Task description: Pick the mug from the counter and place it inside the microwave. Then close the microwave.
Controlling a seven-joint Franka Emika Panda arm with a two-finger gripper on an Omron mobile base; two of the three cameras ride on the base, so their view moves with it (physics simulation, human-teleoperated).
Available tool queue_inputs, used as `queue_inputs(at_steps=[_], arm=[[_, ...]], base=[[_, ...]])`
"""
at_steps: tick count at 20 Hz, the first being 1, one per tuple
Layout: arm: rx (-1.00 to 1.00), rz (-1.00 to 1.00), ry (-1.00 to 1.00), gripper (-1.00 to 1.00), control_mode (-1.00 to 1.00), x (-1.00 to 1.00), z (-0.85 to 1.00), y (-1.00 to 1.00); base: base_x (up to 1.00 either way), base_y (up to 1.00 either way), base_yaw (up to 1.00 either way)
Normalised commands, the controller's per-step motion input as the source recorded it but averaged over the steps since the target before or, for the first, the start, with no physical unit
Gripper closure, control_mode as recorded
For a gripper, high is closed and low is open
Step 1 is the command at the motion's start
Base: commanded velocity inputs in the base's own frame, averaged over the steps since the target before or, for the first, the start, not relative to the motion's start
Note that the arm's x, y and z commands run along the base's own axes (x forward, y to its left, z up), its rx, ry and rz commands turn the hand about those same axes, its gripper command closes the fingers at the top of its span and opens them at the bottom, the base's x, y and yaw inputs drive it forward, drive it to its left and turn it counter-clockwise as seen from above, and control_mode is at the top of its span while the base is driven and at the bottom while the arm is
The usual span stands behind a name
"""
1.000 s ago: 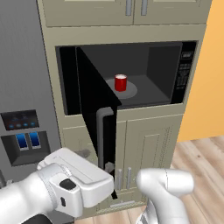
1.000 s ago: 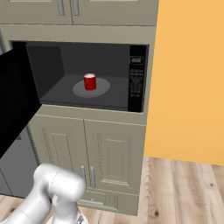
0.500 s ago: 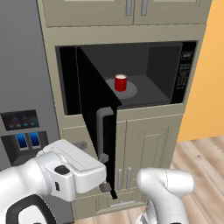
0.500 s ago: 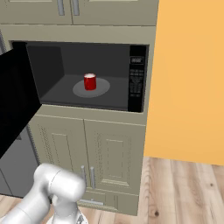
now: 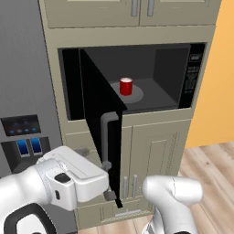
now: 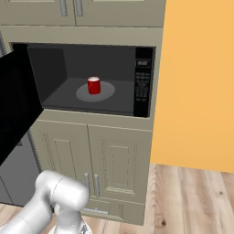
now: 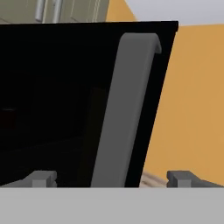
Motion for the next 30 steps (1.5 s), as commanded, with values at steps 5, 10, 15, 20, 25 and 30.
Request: queue_inputs(at_steps=[5, 10, 15, 20, 25, 30], arm=[[0.0, 0.0, 0.0, -1.0, -1.0, 0.29, 0.0, 0.0], [0.0, 0.0, 0.0, -1.0, -1.0, 0.11, 0.0, -0.02], [0.0, 0.0, 0.0, -1.0, -1.0, 0.0, 0.0, -0.22], [0.0, 0.0, 0.0, -1.0, -1.0, -0.01, 0.0, -0.29], [0.0, 0.0, 0.0, -1.0, -1.0, 0.0, 0.0, -0.36], [0.0, 0.0, 0.0, -1.0, -1.0, 0.05, 0.01, -0.45]], base=[[0.0, 0.0, 0.0], [0.0, 0.0, 0.0], [0.0, 0.0, 0.0], [0.0, 0.0, 0.0], [0.0, 0.0, 0.0], [0.0, 0.0, 0.0]])
